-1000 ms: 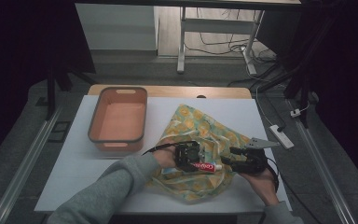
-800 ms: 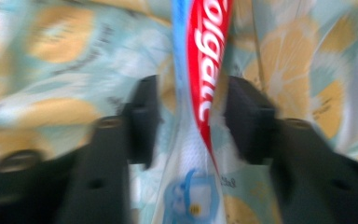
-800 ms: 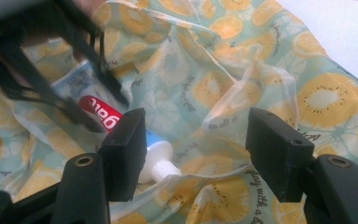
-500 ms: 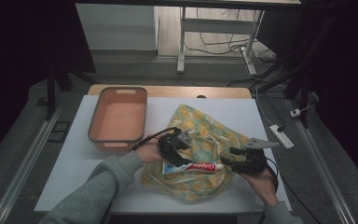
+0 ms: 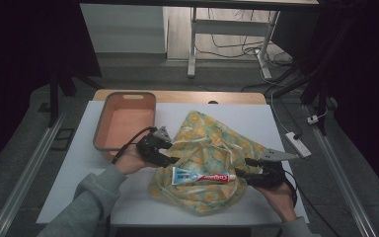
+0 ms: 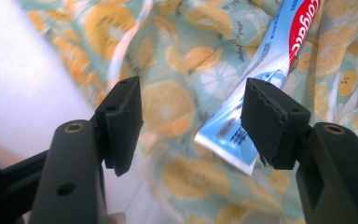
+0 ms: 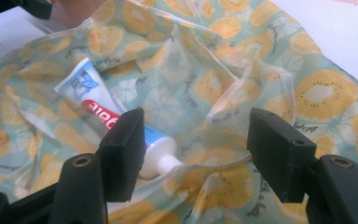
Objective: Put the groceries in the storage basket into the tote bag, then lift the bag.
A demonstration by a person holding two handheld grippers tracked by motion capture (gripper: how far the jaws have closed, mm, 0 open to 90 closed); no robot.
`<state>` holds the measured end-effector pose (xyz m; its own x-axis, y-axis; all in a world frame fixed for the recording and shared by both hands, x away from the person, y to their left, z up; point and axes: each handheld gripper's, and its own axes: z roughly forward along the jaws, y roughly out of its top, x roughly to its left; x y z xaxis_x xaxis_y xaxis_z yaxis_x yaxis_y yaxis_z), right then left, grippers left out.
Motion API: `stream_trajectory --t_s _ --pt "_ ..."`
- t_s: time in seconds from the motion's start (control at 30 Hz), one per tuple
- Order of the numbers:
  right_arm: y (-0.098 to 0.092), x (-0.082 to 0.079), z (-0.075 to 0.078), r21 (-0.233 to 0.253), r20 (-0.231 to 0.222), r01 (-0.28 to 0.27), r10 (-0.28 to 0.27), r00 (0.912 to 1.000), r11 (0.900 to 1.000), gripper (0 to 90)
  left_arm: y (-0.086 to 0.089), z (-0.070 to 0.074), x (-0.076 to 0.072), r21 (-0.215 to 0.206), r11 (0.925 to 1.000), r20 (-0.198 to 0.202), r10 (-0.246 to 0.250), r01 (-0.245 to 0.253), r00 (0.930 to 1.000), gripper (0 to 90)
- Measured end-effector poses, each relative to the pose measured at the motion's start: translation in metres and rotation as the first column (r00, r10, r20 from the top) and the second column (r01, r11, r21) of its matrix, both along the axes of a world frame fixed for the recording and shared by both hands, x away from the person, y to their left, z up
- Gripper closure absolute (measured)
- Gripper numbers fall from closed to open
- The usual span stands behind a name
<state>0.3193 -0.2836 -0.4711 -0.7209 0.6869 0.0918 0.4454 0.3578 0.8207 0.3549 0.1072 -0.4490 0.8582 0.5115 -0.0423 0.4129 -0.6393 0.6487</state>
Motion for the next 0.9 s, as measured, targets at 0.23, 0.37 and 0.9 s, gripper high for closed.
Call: stream_trajectory --t_s 0.23,0.37,0.9 --pt "-0.002 -0.009 -0.001 0.003 -0.003 0.006 -0.006 1.0000 1.000 37.4 0.011 -0.006 -0.005 -0.033 0.9980 -0.033 0.052 -0.053 0.9981 36.6" --pt "-0.002 -0.015 -0.003 -0.005 -0.005 0.003 -0.003 1.0000 1.000 37.4 0.006 -0.015 -0.005 -0.017 0.9972 -0.053 0.072 -0.073 0.9960 35.8" --pt "0.002 -0.025 -0.007 -0.025 -0.009 -0.030 0.029 0.9995 0.999 37.2 -0.014 -0.025 -0.004 0.088 0.9833 0.011 0.158 -0.159 0.9873 35.6"
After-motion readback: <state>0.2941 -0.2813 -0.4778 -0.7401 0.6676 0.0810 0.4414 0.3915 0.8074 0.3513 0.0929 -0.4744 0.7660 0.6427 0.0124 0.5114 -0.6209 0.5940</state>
